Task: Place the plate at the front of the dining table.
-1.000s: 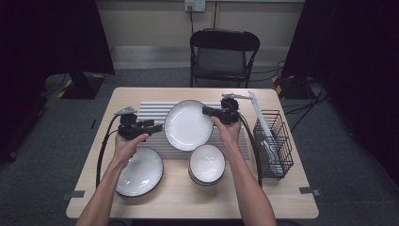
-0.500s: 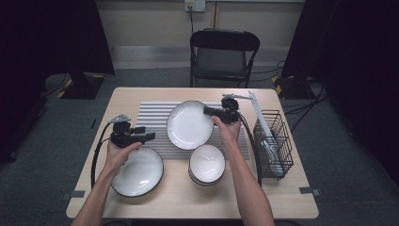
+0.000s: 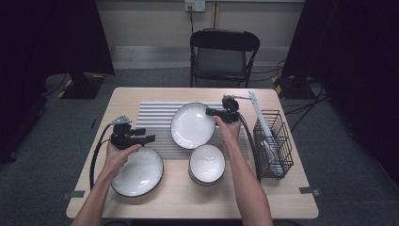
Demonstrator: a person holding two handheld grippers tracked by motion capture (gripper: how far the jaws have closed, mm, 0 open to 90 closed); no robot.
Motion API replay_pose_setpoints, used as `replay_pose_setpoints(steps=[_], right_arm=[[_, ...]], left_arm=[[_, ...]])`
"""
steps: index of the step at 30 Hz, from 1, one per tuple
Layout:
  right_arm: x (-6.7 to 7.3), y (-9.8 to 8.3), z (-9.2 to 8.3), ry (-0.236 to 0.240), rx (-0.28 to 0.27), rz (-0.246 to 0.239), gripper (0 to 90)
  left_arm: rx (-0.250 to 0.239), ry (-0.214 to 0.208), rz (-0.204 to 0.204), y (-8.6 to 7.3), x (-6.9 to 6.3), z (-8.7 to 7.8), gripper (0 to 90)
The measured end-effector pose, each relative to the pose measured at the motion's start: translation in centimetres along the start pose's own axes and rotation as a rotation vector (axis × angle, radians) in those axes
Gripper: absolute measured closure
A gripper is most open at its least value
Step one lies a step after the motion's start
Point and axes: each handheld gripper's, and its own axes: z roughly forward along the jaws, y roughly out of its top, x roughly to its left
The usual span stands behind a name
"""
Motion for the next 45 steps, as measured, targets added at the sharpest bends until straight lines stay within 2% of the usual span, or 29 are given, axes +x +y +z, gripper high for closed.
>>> replay_pose_setpoints(steps=[7,12,14,20,26,33,36,41,45], right_arm=[[-0.8,-0.5,1.0,-0.018,0.029,0.004,81.6],[-0.8,-0.7,1.3,-0.020,0.032,0.006,81.5],[-0.7,-0.7,1.4,-0.019,0.031,0.002,81.4],[-0.6,-0.8,1.7,-0.003,0.032,0.003,81.3],[-0.6,-0.8,2.1,0.011,0.040,-0.005,81.3],[0.6,-0.4,2.7,0.043,0.042,-0.025,81.5],[0.7,-0.5,3.0,0.031,0.063,-0.051,81.5],[0.3,-0.7,3.1,0.024,0.068,-0.053,82.2],[-0.1,-0.9,3.3,0.003,0.076,-0.055,83.1]], left_arm=[[0.000,0.007,-0.010,-0.4,0.4,-0.2,33.5],[0.004,0.010,-0.028,-0.8,0.9,-0.4,33.8],[0.002,0.015,-0.022,-0.8,0.9,-0.8,33.8],[-0.006,0.021,-0.030,-0.9,1.3,-1.2,33.8],[0.006,0.024,-0.021,-1.0,1.3,-0.9,33.8],[0.002,0.024,-0.027,-1.1,1.3,-1.1,33.8],[-0.001,0.027,-0.029,-1.2,1.5,-1.3,33.8],[0.004,0.031,-0.038,-1.3,1.7,-1.3,34.0],[0.008,0.039,-0.024,-1.3,1.6,-1.3,34.0]])
